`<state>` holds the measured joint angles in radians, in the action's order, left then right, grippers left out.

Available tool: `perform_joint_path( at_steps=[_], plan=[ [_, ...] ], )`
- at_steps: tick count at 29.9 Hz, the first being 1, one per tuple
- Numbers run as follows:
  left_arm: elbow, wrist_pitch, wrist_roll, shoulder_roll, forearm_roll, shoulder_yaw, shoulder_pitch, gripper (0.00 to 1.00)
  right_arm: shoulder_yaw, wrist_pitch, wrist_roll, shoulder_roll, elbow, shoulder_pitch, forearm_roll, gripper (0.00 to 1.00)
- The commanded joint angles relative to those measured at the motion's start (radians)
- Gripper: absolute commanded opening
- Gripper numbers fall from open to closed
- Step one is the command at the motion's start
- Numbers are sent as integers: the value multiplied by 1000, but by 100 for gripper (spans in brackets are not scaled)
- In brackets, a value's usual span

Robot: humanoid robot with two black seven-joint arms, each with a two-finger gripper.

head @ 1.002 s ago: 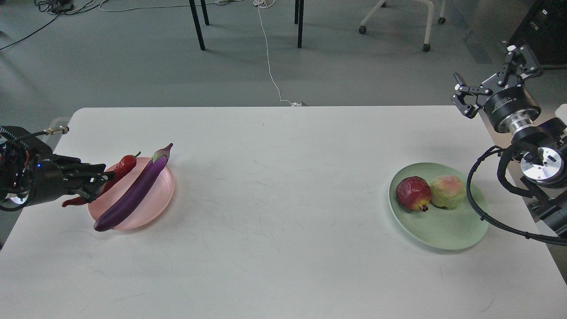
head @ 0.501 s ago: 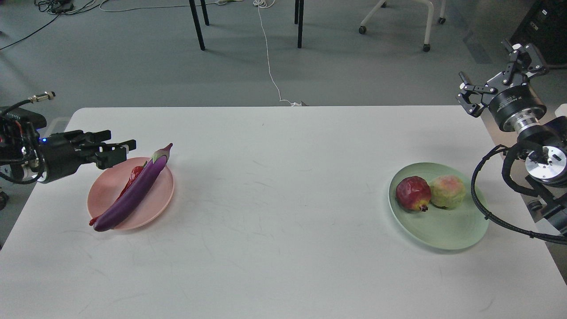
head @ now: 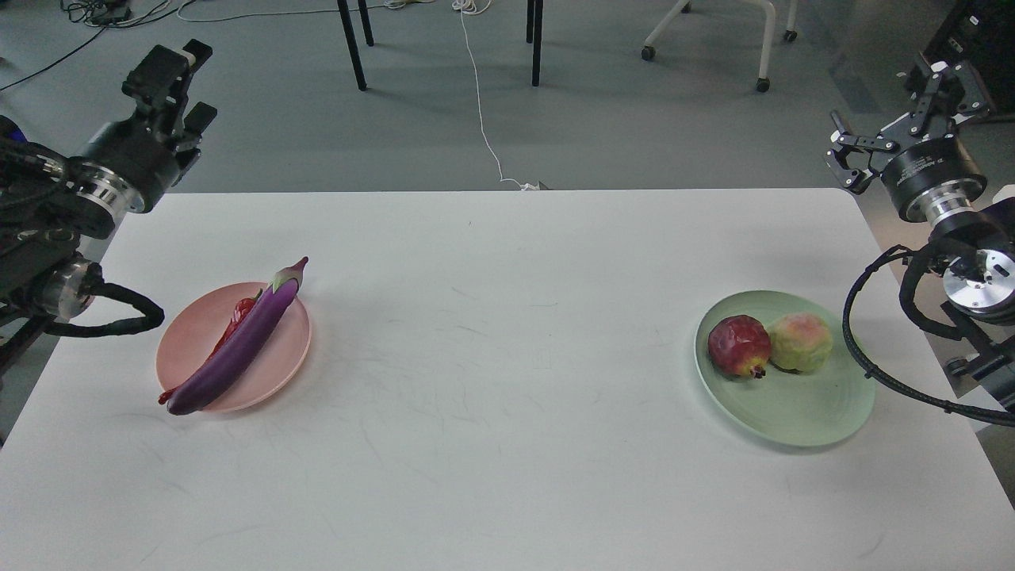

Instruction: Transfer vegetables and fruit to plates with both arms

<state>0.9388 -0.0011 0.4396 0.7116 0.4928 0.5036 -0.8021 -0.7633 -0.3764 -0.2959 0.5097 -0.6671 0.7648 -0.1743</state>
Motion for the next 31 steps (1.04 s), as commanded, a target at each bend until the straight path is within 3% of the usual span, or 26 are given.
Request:
perform_joint_path(
  at_steps=[1, 6, 10, 13, 16, 25, 31],
  plan=[
    [-90, -17, -1, -98, -81, 119, -3, 98, -71, 4, 4, -8, 4, -4, -2, 99],
    [-195, -183, -2, -179, -245, 210, -3, 98, -106, 1, 17, -56, 17, -4, -10, 99],
    [-322, -237, -16, -268, -376, 211, -5, 98, -106, -4, 21, -103, 86, -2, -13, 99],
    [-408, -269, -67, -314, -460, 213, -6, 98, -108, -7, 58, -155, 150, 1, -14, 99],
    [-408, -307, -116, -336, -529, 211, -6, 98, -108, -19, 75, -184, 162, 4, -16, 99],
    [-408, -304, -102, -342, -548, 213, -2, 98, -94, -19, 63, -178, 161, 7, -13, 99],
    [-406, -333, -42, -342, -548, 213, 3, 98, -88, -25, 70, -174, 146, 22, -10, 99]
  ],
)
